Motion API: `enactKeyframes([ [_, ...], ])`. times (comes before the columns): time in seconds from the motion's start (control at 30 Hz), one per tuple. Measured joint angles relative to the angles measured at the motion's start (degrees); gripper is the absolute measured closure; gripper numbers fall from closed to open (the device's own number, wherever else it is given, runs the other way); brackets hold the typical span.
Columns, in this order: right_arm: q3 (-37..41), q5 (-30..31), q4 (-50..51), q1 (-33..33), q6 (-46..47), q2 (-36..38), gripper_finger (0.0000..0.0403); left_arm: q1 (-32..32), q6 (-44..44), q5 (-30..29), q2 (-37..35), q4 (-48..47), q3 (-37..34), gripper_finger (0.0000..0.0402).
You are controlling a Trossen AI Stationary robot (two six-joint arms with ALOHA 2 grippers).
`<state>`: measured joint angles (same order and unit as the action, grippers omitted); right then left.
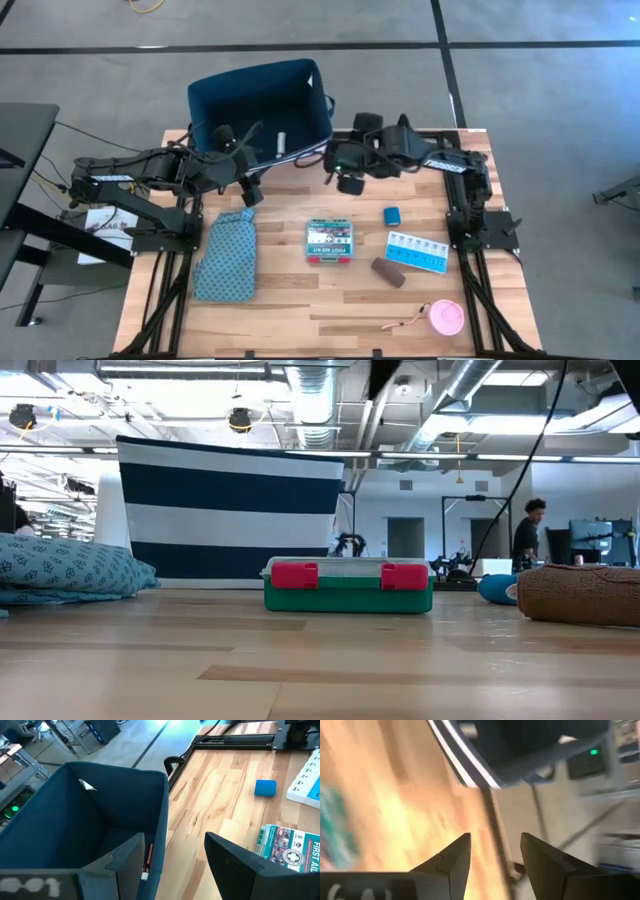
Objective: Pick & place medical supplies in basket/bin
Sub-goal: Put the blue bandage into the blue bin
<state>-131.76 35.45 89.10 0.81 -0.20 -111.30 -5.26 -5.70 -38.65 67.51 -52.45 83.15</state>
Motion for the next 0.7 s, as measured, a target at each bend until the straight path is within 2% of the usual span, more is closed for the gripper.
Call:
enactKeyframes([
  [0.1,2.54,-8.40,1.13,-0.35,2.23,2.11,0.0238,-0.02,-0.49,0.21,0.00,-0.05,-0.02,0.0202],
  [0.2,7.77,-12.56,1.12,0.15,6.17,5.10,0.0226,-0.06,-1.02,-0.40,0.00,-0.22,-1.30,0.0202],
  [0.43,22.91,-14.61,0.53,2.51,7.91,12.28,0.0189,-0.17,-3.45,-1.03,0.02,-0.11,-6.56,0.0202],
  [0.57,32.88,-18.15,0.57,3.60,10.70,16.04,0.0173,-0.49,-5.44,-1.61,-0.02,-0.14,-6.97,0.0202],
  [0.7,41.76,-21.23,0.87,3.71,13.21,18.97,0.0167,-1.17,-5.48,-4.77,-0.01,1.49,-6.97,0.0202],
])
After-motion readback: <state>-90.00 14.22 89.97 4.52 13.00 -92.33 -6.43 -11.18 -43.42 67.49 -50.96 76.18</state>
